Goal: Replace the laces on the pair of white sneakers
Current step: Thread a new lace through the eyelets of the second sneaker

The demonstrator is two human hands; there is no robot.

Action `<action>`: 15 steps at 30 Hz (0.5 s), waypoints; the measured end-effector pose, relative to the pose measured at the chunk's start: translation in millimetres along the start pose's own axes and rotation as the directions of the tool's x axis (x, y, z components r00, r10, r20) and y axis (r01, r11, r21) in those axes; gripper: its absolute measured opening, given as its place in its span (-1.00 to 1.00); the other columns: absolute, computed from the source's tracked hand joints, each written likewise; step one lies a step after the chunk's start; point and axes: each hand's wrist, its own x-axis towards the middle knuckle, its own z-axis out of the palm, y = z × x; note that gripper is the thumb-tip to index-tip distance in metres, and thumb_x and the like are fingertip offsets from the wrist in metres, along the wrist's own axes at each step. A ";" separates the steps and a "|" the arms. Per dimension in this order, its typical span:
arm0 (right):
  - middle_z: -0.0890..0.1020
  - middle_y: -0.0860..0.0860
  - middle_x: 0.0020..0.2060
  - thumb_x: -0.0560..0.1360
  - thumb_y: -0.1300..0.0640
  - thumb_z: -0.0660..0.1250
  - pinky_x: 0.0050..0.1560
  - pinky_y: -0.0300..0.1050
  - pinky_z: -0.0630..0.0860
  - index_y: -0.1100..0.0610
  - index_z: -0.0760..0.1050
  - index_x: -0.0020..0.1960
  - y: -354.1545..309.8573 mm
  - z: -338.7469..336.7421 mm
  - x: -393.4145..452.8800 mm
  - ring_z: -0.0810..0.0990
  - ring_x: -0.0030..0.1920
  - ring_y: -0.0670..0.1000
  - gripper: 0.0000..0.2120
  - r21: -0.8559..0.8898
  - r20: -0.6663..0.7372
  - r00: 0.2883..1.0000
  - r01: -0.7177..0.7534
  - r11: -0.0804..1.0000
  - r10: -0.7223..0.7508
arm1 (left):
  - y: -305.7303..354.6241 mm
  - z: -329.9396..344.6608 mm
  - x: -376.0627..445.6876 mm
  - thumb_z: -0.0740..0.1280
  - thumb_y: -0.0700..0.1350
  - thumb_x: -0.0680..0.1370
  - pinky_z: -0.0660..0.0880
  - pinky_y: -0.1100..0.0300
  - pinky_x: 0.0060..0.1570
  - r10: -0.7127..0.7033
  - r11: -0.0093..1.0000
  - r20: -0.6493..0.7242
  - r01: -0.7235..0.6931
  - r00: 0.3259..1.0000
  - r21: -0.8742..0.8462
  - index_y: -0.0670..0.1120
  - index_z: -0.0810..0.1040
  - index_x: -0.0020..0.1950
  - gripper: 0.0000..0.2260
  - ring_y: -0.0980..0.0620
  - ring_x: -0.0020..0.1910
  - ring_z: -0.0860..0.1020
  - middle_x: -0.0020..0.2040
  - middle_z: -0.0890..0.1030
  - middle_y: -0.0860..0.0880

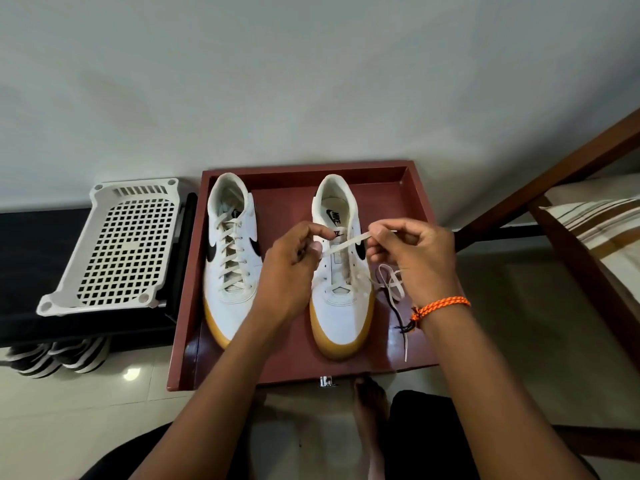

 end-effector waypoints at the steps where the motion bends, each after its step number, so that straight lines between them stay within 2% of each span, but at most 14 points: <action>1: 0.72 0.24 -0.26 0.57 0.34 0.47 -0.21 -0.13 0.67 0.32 0.71 0.00 0.3 -0.5 -0.3 0.70 -0.32 0.11 -0.95 -0.017 0.011 1.000 -0.004 1.000 0.004 | 1.3 0.1 -1.8 0.24 -0.17 0.70 0.49 -0.07 -0.20 0.051 0.997 -0.006 -0.050 0.999 0.058 0.06 0.66 0.20 -0.76 -0.06 -0.25 0.53 -0.17 0.62 0.06; 3: 0.73 0.23 -0.26 0.59 0.33 0.44 -0.20 -0.13 0.68 0.30 0.71 -0.01 -0.6 2.0 -3.4 0.71 -0.31 0.09 -0.93 -0.055 0.099 0.995 -0.025 0.998 0.030 | 8.6 3.7 -7.6 0.23 -0.16 0.73 0.60 -0.04 0.07 0.162 0.981 0.005 -0.161 0.987 0.111 -0.01 0.64 0.32 -0.75 0.05 0.05 0.66 0.05 0.69 0.08; 4: 0.73 0.23 -0.26 0.60 0.34 0.42 -0.20 -0.14 0.68 0.30 0.71 0.00 -1.1 4.6 -5.8 0.71 -0.30 0.08 -0.91 -0.065 0.159 0.986 -0.034 0.997 0.044 | 12.2 6.8 -9.7 0.23 -0.17 0.74 0.60 0.02 0.19 0.173 0.982 0.032 -0.175 0.984 0.076 -0.05 0.62 0.36 -0.75 0.03 0.18 0.66 0.14 0.70 0.07; 5: 0.73 0.23 -0.26 0.61 0.35 0.41 -0.21 -0.15 0.68 0.30 0.71 0.01 -1.3 6.5 -7.7 0.72 -0.29 0.08 -0.90 -0.078 0.210 0.977 -0.031 0.996 0.047 | 15.7 10.2 -11.1 0.24 -0.17 0.75 0.60 0.06 0.23 0.154 0.988 0.069 -0.156 0.986 0.022 -0.07 0.61 0.37 -0.76 0.01 0.22 0.66 0.18 0.71 0.04; 7: 0.74 0.20 -0.27 0.60 0.37 0.41 -0.24 -0.16 0.67 0.31 0.72 0.02 -1.7 9.0 -9.7 0.73 -0.30 0.10 -0.90 -0.132 0.248 0.969 0.022 0.991 0.012 | 17.1 18.1 -9.7 0.27 -0.15 0.74 0.65 0.08 0.11 0.048 0.997 0.106 -0.042 0.993 -0.059 -0.07 0.64 0.32 -0.79 0.01 0.09 0.70 0.08 0.73 0.00; 10: 0.73 0.10 -0.33 0.58 0.37 0.43 -0.24 -0.12 0.69 0.25 0.73 -0.05 3.5 9.3 -8.2 0.73 -0.32 0.08 -0.88 -0.256 0.173 0.983 0.106 0.961 -0.063 | 9.7 22.7 -3.0 0.38 -0.11 0.70 0.54 0.23 -0.17 -0.051 0.997 0.002 0.051 0.999 0.064 -0.03 0.73 0.09 -0.88 0.15 -0.19 0.66 -0.15 0.73 0.08; 11: 0.72 0.07 -0.35 0.58 0.37 0.42 -0.23 -0.10 0.70 0.23 0.73 -0.08 5.9 8.7 -6.9 0.73 -0.33 0.05 -0.87 -0.297 0.138 0.987 0.117 0.948 -0.079 | 7.6 23.3 -1.4 0.42 -0.11 0.68 0.51 0.21 -0.24 -0.059 0.993 -0.033 0.062 0.998 0.104 -0.01 0.75 0.02 -0.89 0.14 -0.26 0.63 -0.20 0.73 0.09; 12: 0.72 0.05 -0.36 0.59 0.36 0.41 -0.22 -0.09 0.71 0.22 0.72 -0.09 7.6 8.1 -6.1 0.73 -0.34 0.03 -0.85 -0.329 0.109 0.990 0.120 0.937 -0.088 | 7.4 23.9 -0.3 0.45 -0.10 0.66 0.50 0.16 -0.28 -0.071 0.991 -0.058 0.077 0.996 0.113 -0.01 0.77 -0.01 -0.90 0.12 -0.31 0.61 -0.22 0.73 0.08; 15: 0.71 0.04 -0.37 0.58 0.36 0.40 -0.22 -0.04 0.72 0.20 0.71 -0.12 11.0 6.5 -4.2 0.72 -0.37 0.01 -0.83 -0.376 0.027 0.997 0.075 0.924 -0.069 | 11.0 26.7 -0.2 0.51 -0.07 0.62 0.44 0.32 -0.23 -0.086 0.988 -0.116 0.100 0.990 0.115 -0.05 0.79 0.00 -0.91 0.23 -0.31 0.56 -0.14 0.75 0.08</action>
